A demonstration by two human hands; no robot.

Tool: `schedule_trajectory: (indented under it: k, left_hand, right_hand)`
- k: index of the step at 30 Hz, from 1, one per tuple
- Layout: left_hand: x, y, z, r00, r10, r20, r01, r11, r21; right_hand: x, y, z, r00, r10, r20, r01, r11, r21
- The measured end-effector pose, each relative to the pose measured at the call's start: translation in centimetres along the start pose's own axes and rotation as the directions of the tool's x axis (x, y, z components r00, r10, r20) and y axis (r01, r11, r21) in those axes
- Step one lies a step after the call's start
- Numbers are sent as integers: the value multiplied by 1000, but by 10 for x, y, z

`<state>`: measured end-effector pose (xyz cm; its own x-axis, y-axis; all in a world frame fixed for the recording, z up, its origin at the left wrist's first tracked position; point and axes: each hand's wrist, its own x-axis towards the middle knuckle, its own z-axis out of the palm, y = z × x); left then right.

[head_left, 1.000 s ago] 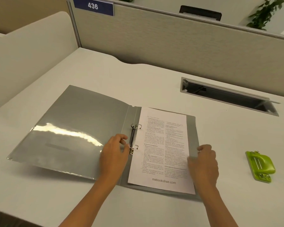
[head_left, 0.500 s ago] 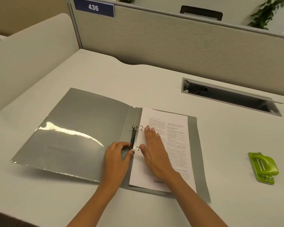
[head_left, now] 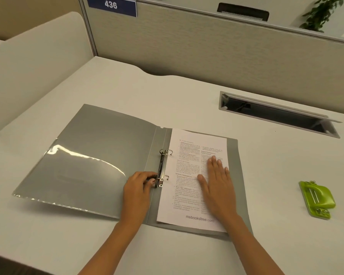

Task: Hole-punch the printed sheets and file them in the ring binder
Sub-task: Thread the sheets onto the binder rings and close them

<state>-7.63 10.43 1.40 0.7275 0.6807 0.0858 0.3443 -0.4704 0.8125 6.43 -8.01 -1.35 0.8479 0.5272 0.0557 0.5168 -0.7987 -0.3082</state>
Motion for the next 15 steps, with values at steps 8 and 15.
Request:
schedule_trajectory:
  k: [8, 15]
  left_hand:
    - [-3, 3, 0, 998, -55, -42, 54, 998, -39]
    - [-7, 16, 10, 982, -139, -125, 137, 990, -21]
  right_hand:
    - [-12, -26, -27, 897, 302, -321, -94, 843, 530]
    - [-16, -87, -26, 965, 259, -31, -117, 537, 835]
